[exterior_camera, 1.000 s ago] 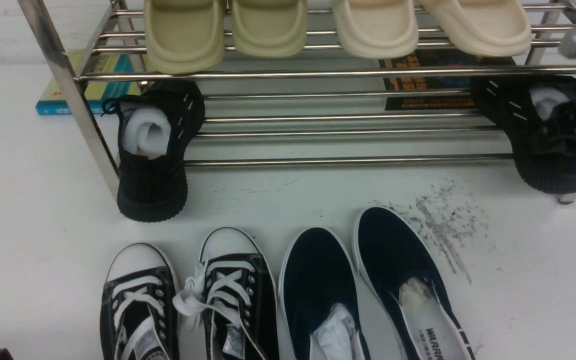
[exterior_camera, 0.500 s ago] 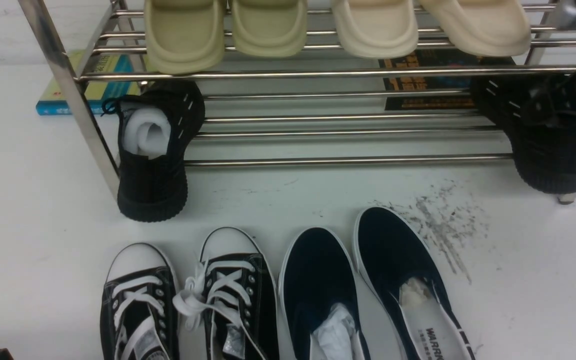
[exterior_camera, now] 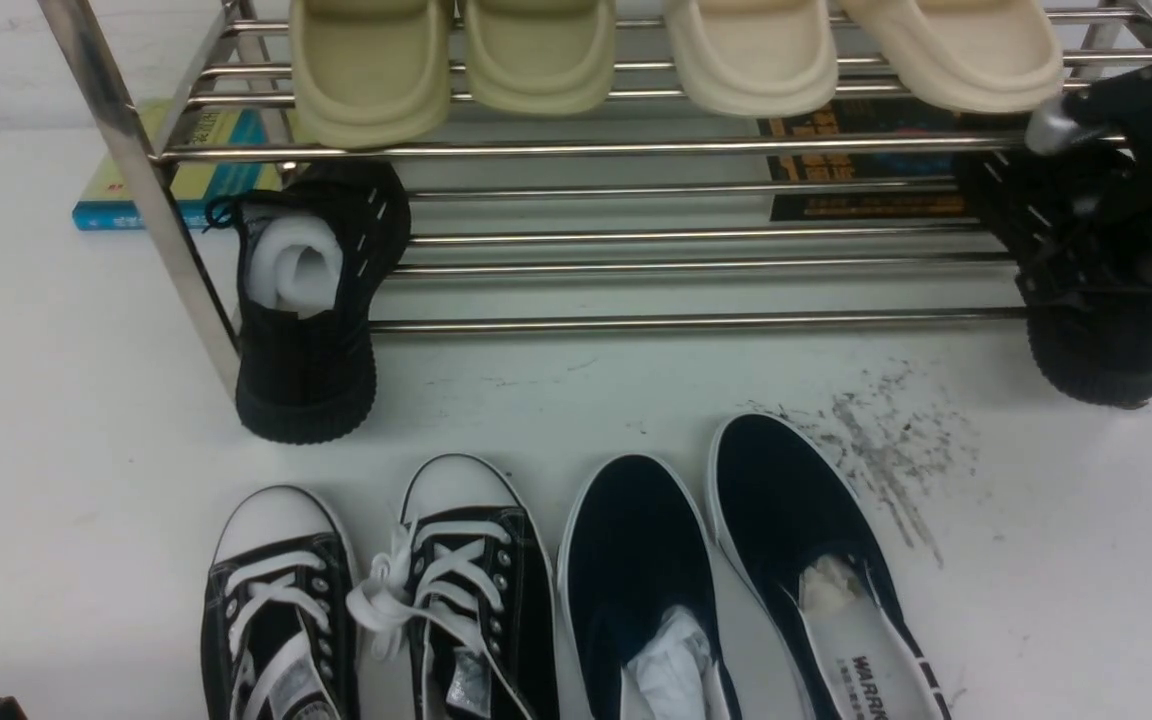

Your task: Take the shoes off the shelf with your hand on the white table.

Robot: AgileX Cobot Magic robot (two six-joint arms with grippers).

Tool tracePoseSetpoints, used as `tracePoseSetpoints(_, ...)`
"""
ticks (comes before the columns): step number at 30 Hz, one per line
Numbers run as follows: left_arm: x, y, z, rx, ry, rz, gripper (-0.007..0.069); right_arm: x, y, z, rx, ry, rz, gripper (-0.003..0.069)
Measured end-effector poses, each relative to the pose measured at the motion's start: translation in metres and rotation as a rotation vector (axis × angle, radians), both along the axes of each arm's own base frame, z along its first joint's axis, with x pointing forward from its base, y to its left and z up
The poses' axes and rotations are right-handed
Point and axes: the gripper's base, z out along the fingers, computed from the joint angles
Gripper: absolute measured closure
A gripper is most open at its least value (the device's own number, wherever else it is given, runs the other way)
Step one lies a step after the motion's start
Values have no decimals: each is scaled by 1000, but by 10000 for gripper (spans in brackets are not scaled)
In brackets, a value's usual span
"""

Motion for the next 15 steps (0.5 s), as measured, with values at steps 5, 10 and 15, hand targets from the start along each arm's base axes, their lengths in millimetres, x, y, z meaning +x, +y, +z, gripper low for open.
tracePoseSetpoints(5, 0, 0, 0, 0, 0, 0, 383, -11, 1, 15, -8, 13, 14, 656)
tracePoseSetpoints(10, 0, 0, 0, 0, 0, 0, 383, -55, 7, 62, 45, 81, 35, 654)
tracePoseSetpoints(15, 0, 0, 0, 0, 0, 0, 383, -104, 10, 100, 62, 153, 37, 652)
